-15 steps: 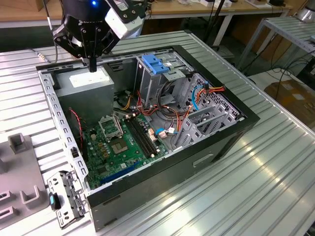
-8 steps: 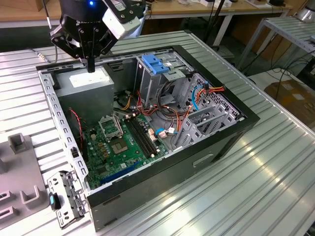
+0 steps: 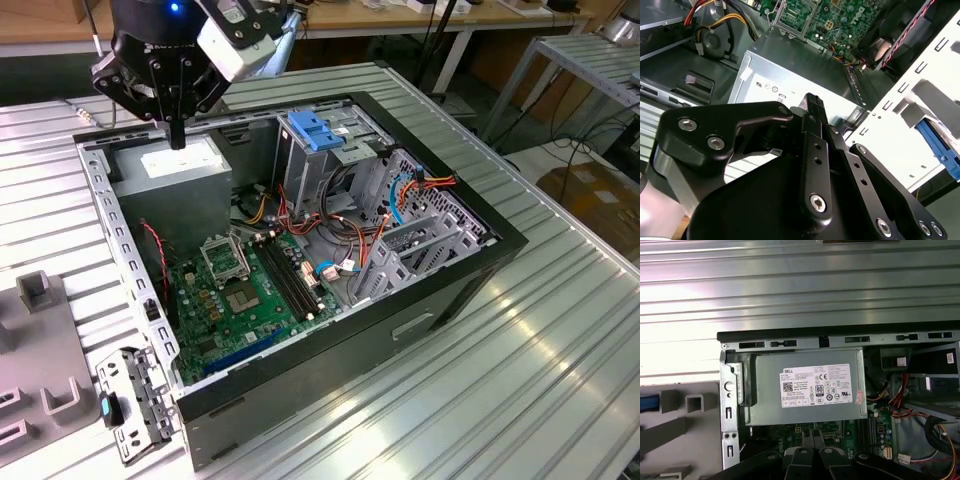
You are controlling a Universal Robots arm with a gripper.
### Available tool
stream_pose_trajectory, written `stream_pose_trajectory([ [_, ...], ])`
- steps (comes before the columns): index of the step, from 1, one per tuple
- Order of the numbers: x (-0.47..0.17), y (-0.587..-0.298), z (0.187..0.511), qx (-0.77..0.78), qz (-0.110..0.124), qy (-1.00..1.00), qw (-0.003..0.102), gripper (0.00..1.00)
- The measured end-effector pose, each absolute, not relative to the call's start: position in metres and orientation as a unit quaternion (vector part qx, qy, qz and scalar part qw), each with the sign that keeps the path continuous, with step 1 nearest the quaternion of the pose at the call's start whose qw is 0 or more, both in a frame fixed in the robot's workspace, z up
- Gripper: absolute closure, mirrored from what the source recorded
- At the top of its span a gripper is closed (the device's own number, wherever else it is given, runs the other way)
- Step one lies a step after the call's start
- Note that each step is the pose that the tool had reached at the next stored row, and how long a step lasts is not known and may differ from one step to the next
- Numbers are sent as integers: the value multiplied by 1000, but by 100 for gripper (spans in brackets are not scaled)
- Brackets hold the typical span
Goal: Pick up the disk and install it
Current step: 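Reach for the disk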
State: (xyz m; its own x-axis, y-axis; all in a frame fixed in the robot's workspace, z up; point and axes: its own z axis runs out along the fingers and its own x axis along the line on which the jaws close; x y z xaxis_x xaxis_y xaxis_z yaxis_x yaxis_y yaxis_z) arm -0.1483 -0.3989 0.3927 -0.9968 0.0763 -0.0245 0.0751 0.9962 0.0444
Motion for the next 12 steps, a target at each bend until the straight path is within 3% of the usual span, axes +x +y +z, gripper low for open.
stream_pose_trajectory([
  [12,-156,-399,392,38,22,999,13,89],
])
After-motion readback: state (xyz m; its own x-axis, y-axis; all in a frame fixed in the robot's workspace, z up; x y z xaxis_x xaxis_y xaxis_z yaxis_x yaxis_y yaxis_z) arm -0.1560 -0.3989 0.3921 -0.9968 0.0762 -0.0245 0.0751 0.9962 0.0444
